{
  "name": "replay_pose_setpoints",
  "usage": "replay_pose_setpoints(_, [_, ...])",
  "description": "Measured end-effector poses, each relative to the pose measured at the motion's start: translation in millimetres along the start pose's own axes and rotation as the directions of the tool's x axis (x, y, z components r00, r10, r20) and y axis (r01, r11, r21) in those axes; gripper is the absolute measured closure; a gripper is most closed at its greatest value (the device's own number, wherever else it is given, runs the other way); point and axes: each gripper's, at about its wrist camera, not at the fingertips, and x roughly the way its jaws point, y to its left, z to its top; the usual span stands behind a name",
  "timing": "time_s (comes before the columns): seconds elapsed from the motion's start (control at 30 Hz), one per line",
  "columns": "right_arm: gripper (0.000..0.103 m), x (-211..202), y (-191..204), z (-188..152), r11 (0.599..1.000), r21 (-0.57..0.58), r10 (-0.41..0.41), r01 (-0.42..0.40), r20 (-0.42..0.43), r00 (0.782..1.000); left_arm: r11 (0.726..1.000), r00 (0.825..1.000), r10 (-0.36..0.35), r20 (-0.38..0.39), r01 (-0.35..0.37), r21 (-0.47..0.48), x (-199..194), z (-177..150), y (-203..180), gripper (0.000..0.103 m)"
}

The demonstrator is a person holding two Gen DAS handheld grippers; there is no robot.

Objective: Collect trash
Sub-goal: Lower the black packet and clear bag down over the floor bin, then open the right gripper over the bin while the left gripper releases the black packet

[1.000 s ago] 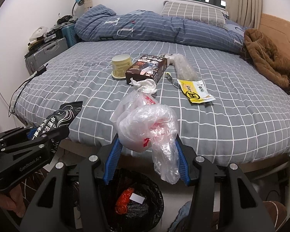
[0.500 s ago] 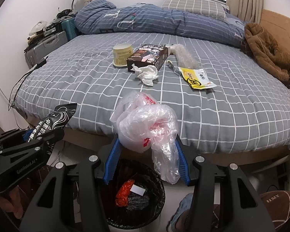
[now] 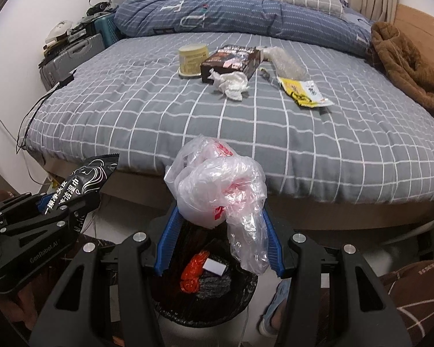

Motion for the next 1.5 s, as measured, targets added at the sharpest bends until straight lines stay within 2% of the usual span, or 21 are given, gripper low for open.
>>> replay_pose_setpoints(0.17, [0.053,6.8,0.6,-7.8,1.000,0.007,0.008,-0.008,-0.030,1.000,1.000,0.999,0.006,-0.036,-0.006,0.003,11.7,-11.5,2.0,0.071])
replay_pose_setpoints(0.47, [0.053,43.5,-2.6,-27.9,1.000,0.007,0.009,-0.008,-0.119,0.993,1.000,0.995,0.003,-0.099,-0.001,0.015,47.4,-24.4,4.7,0.071])
replay_pose_setpoints(0.67, [0.053,75.0,-4.5,-39.3,1.000,0.012,0.017,-0.014,-0.196,0.980,1.000,0.987,-0.007,-0.158,0.011,0.022,75.7,-31.3,5.1,0.071])
replay_pose_setpoints(0.93, [0.053,108.2,3.3,-49.3,0.999,0.002,0.036,-0.037,-0.272,0.961,0.999,0.980,-0.007,-0.201,0.013,0.029,100.7,-37.2,10.0,0.071])
replay_pose_setpoints(1.17, [0.052,125.4,16.1,-52.9,0.998,-0.012,0.051,-0.057,-0.303,0.952,1.000,0.976,0.012,-0.219,-0.012,0.002,109.5,-41.8,25.5,0.071])
replay_pose_setpoints(1.37, [0.047,130.5,14.5,-58.3,0.998,-0.008,0.054,-0.059,-0.309,0.949,1.000,0.975,0.019,-0.220,-0.021,-0.003,111.6,-45.0,32.6,0.071])
replay_pose_setpoints(1.5, [0.040,128.8,11.3,-57.7,0.998,-0.007,0.058,-0.063,-0.301,0.952,1.000,0.976,0.008,-0.218,-0.009,-0.007,113.2,-43.4,28.4,0.071])
